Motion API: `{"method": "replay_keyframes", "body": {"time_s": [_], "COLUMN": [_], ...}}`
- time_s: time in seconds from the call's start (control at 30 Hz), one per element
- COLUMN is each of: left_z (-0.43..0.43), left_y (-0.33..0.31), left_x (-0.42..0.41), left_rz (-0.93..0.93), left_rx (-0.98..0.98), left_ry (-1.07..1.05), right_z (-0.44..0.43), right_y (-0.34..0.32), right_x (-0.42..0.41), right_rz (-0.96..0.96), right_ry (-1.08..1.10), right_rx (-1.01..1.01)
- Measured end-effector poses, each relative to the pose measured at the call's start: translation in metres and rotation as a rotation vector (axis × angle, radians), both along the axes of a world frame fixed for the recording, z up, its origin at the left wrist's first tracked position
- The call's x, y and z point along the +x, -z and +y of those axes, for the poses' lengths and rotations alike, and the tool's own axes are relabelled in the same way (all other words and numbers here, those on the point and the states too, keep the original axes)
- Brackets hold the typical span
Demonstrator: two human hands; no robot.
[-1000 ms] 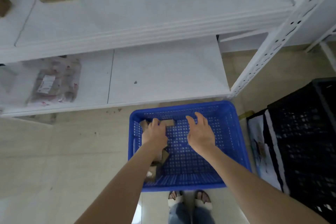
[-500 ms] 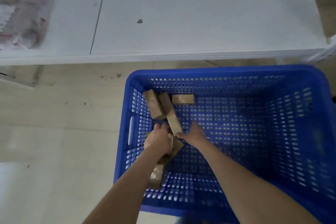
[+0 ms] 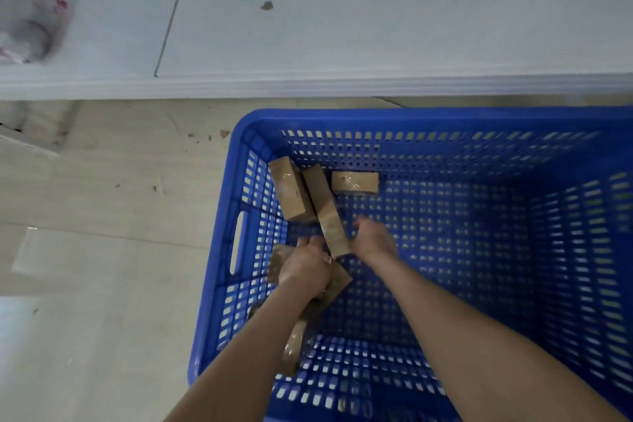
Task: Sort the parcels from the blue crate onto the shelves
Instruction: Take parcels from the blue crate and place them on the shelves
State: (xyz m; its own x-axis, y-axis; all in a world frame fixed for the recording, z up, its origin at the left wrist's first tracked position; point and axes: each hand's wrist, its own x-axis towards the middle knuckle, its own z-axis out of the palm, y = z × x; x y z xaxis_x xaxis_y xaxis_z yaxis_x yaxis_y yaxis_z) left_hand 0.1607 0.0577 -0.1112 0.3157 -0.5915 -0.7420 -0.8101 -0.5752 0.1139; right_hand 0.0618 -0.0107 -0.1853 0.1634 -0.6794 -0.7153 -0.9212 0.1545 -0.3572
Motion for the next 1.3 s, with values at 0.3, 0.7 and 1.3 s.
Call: {"method": "replay_keyframes", "body": {"time_s": [0.3, 0.7, 1.3], "left_z": [-0.019, -0.011, -0.040], "left_y": [-0.007, 0.015, -0.419], "left_x": [-0.005, -0.006, -0.011], "left_rz": [0.040, 0.088, 0.713], "left_rx": [-0.046, -0.106, -0.299], "left_ry": [-0.082, -0.232, -1.206], "right_z": [0.005, 0.000, 0.006], "right_y": [-0.018, 0.000, -0.458], "right_x": [-0.001, -0.038, -0.128], "right_rz": [-0.164, -0.175, -0.448], "right_ry": [0.126, 0.328, 0.268], "right_rx": [0.196, 0.241, -0.156]}}
